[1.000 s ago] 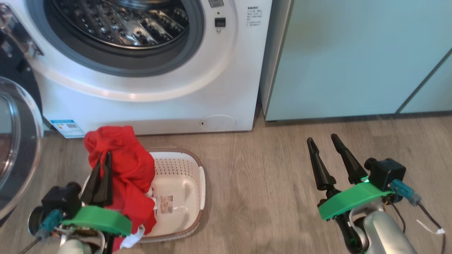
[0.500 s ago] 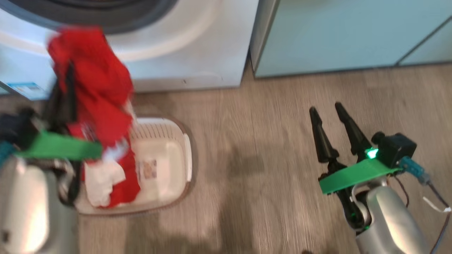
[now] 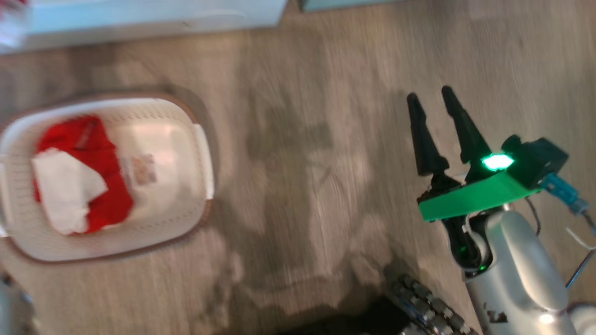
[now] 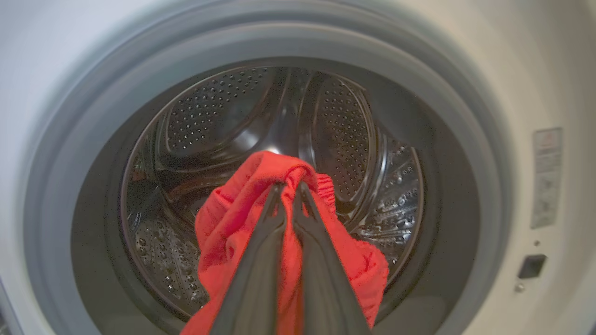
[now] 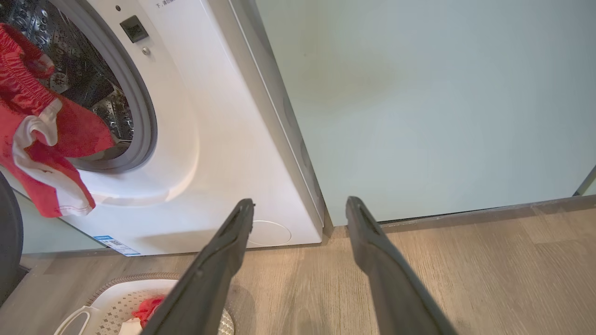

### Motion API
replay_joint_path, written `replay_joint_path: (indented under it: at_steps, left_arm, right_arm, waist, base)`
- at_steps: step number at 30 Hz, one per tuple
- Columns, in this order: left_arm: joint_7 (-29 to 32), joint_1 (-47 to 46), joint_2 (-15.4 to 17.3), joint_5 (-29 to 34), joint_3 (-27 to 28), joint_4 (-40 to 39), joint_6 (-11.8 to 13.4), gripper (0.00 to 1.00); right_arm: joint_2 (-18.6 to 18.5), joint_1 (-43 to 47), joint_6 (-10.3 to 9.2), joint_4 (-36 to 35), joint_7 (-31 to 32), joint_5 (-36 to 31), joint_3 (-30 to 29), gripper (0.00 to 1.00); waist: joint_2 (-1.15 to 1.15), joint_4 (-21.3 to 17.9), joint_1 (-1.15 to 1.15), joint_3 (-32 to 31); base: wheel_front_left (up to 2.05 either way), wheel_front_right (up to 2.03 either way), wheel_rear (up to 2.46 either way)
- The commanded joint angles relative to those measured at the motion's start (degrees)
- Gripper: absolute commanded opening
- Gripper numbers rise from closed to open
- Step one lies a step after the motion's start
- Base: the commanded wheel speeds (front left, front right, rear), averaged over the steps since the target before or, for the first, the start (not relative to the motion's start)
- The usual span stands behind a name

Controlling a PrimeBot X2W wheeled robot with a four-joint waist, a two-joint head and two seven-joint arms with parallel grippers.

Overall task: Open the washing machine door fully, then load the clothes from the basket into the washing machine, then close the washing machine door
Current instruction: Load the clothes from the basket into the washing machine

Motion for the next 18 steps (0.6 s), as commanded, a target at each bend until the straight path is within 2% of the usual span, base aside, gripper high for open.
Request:
replay_joint_path:
  at_steps: [1, 3, 6, 7, 12, 18]
  left_arm:
    - [-0.25, -4.95, 4.6, -1.23, 1.62, 0.01, -0.06, 0.0]
    - [-0.25, -7.26, 5.75, -1.39, 1.13, 1.08, -0.06, 0.0]
    - [-0.25, -14.26, 9.14, -2.07, -0.85, 5.27, -0.06, 0.0]
    - [-0.23, -18.63, 11.93, -1.95, -3.5, 8.11, -0.06, 0.0]
    - [2.27, -29.64, 18.52, -2.78, -10.54, 14.22, -0.06, 0.0]
    - [5.17, -41.34, 23.14, -3.71, -18.9, 21.03, -0.06, 0.0]
  right_arm:
    - [0.3, -0.46, 0.0, -2.5, -0.52, 1.33, 0.92, 1.0]
    - [0.3, -0.74, 0.0, -2.81, -0.52, 1.87, 0.85, 1.0]
    - [0.3, -1.48, 0.0, -3.15, -0.52, 3.3, 1.92, 1.0]
    - [0.3, -1.82, 0.0, -3.25, -0.52, 4.19, 2.99, 1.0]
    - [0.3, -2.48, 0.0, -4.01, -0.52, 7.95, 3.17, 1.0]
    - [0.3, -3.31, 0.0, -3.9, -0.52, 9.49, 7.12, 1.0]
  waist:
    - [0.0, -4.13, -0.02, 6.41]
    - [0.0, -4.51, -0.02, 7.67]
    - [0.0, -5.69, -0.02, 10.94]
    - [0.0, -6.41, -0.02, 12.67]
    - [0.0, -8.42, -0.02, 16.57]
    - [0.0, -9.78, -0.02, 19.27]
  base:
    - [0.0, 0.0, 0.0]
    - [0.0, 0.0, 0.0]
    - [0.0, 0.0, 0.0]
    - [0.0, 0.0, 0.0]
    - [0.0, 0.0, 0.0]
    - [0.0, 0.0, 0.0]
